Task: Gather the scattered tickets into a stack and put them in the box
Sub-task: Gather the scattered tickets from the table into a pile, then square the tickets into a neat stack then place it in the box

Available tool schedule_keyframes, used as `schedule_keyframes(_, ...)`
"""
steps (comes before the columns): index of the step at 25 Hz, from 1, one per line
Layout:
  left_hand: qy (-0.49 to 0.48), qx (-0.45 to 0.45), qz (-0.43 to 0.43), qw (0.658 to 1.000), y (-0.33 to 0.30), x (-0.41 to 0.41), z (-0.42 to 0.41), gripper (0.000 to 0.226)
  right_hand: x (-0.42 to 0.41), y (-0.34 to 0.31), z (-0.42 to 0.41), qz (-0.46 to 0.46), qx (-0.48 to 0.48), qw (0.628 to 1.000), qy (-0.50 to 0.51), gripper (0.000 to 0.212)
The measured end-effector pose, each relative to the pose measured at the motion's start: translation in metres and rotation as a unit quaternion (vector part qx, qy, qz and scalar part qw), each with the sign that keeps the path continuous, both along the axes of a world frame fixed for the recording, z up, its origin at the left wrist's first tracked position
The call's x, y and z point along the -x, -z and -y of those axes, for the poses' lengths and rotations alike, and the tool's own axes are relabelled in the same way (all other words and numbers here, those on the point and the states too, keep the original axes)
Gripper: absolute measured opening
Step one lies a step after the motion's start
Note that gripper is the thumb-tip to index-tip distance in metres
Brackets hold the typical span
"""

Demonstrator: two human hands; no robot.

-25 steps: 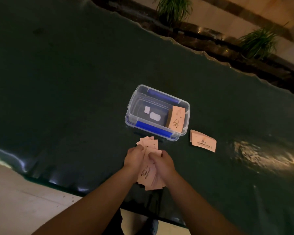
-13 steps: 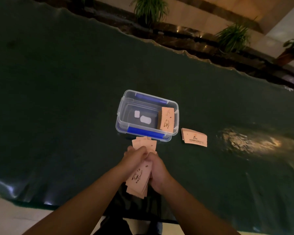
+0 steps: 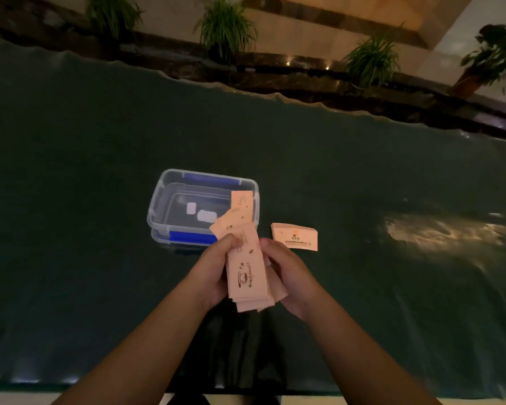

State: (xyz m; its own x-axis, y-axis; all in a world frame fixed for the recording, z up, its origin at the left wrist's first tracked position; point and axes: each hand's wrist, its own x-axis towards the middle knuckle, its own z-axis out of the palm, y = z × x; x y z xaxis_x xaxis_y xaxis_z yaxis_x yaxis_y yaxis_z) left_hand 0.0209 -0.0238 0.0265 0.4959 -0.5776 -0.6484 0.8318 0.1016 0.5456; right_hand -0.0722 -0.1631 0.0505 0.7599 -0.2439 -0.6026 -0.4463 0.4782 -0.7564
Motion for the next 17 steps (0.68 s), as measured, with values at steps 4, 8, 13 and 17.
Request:
schedule_keyframes(4, -0.108, 0.034, -0.038, 0.993, 0.001, 0.020, 0.053, 0.037, 0.032, -0.001, 0.047, 0.026, -0.121, 0.983, 0.137, 0.065)
schedule_keyframes(8, -0.173, 0.003, 0.006, 0.985, 0.010, 0.036, 0.100, 0.069, 0.054, 0.014, 0.070, 0.084, -0.125, 0.973, 0.175, 0.062)
schedule_keyframes(13, -0.121, -0.057, 0.047, 0.990, 0.027, 0.041, 0.125, 0.073, 0.050, 0.031, 0.108, -0.003, -0.014, 0.982, 0.188, 0.077)
schedule_keyframes(17, -0.050, -0.129, 0.016, 0.990, 0.034, 0.031, 0.130, 0.086, 0.038, 0.047, 0.152, -0.033, 0.046, 0.985, 0.163, 0.077)
